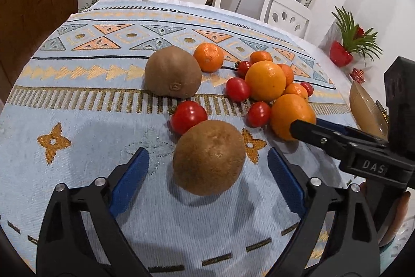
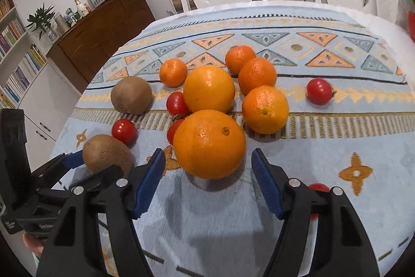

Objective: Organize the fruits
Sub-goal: 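Grasp the brown kiwi with the left tool while the right tool grasps a large orange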

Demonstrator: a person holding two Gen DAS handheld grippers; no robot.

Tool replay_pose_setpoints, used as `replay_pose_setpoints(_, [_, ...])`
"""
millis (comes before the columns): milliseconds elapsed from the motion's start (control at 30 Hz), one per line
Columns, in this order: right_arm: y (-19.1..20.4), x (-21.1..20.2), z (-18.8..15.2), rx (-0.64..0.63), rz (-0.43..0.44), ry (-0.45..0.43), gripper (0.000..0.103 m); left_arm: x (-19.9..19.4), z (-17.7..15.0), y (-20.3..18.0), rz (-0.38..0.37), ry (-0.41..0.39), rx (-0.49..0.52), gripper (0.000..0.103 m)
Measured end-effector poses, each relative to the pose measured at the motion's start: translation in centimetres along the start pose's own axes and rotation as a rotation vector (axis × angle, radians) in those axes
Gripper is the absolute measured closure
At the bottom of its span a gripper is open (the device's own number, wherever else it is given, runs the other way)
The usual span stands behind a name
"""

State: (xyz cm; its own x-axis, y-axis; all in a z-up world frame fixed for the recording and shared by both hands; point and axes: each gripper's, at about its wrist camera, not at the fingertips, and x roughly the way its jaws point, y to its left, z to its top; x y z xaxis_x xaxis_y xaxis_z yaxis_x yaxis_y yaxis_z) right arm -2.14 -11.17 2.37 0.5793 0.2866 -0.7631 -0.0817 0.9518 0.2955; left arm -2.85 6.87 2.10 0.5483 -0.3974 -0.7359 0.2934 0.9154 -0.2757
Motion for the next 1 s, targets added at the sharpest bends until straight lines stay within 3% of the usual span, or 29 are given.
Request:
replay_pose_setpoints(200, [-0.3,0.6,-0.5,0.008,0.014,-0.026,0.043,0.3,-0.1,-0.4,0.016,0.010,0.019,0.019])
replay_pose_setpoints(367, [-0.2,0.7,-0.5,-0.001,0.011,-0.042,0.043,0.6,0.0,0.4,0.013,0.021,-0.011,0.022])
replay_pose_setpoints(433, [-0.2,0.9,-0.4,0.000,0.012,-0.039,0.043,0.7,0.0,0.6,0.018,0.018,-0.020,0.034])
replay_pose_setpoints(733, [-1.0,1.0,-0.2,0.033,0.045,-0.037,0.040,0.7,-0.3,-0.3,0.022,0.011,0.023,0.051])
replay_pose_setpoints(1000, [-0.4,0.5,-0.3,0.007,0.030,-0.062,0.045,0.4,-0.4,-0.8,0.042,-0.006,0.052,0.052])
